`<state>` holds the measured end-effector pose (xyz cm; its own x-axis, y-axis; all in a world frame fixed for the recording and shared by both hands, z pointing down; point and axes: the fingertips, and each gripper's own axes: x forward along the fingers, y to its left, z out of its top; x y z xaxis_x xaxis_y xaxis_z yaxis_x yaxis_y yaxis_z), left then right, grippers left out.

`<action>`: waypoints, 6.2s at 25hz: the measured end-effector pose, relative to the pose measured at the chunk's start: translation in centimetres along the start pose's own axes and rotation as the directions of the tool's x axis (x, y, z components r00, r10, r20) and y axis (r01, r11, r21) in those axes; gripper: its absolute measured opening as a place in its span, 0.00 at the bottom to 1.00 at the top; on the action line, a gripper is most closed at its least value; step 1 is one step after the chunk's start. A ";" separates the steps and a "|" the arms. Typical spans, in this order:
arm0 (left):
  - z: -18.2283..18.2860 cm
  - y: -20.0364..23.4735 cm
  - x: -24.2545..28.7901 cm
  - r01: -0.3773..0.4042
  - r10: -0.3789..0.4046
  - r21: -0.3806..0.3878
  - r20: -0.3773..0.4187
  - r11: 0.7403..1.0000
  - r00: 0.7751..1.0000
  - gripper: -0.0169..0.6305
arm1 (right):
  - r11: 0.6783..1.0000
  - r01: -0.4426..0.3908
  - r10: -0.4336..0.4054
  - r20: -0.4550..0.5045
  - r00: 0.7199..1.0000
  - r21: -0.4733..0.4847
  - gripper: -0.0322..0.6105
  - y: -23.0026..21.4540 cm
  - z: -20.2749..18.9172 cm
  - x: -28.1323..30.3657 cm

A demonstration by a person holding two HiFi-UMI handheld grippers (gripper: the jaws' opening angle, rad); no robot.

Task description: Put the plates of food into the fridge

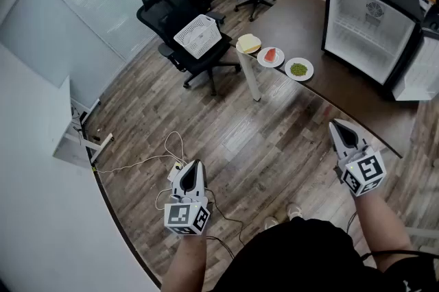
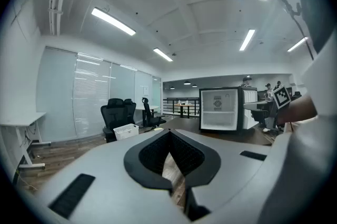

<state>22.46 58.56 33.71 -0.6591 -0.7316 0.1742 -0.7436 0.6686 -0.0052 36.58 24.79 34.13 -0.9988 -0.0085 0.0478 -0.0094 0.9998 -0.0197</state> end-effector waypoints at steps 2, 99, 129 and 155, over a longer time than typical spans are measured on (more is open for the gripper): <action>0.6 -0.8 0.7 0.007 -0.007 -0.003 0.000 1.000 1.000 0.03 | 1.000 0.008 -0.008 0.011 1.000 0.024 0.04 -0.4 0.1 -0.4; 0.1 1.9 59.5 0.581 -0.541 0.128 -0.252 0.803 0.803 0.03 | -0.238 0.356 -0.441 -0.427 0.789 0.904 0.29 -22.7 -36.0 34.2; 0.6 1.5 59.2 0.616 -0.581 0.144 -0.222 0.774 0.783 0.03 | -0.151 0.263 -0.589 -0.301 0.750 0.953 0.08 -23.0 -33.3 32.2; 5.4 -4.5 62.9 0.678 -0.670 0.115 -0.100 0.726 0.735 0.03 | -0.092 0.087 -0.716 -0.126 0.686 0.992 0.08 -29.6 -22.0 27.4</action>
<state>-16.30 8.77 39.34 0.0252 -0.9729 0.2298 -0.9997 -0.0257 0.0010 10.59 -4.57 58.04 -0.6727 -0.7194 0.1730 -0.1330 -0.1124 -0.9847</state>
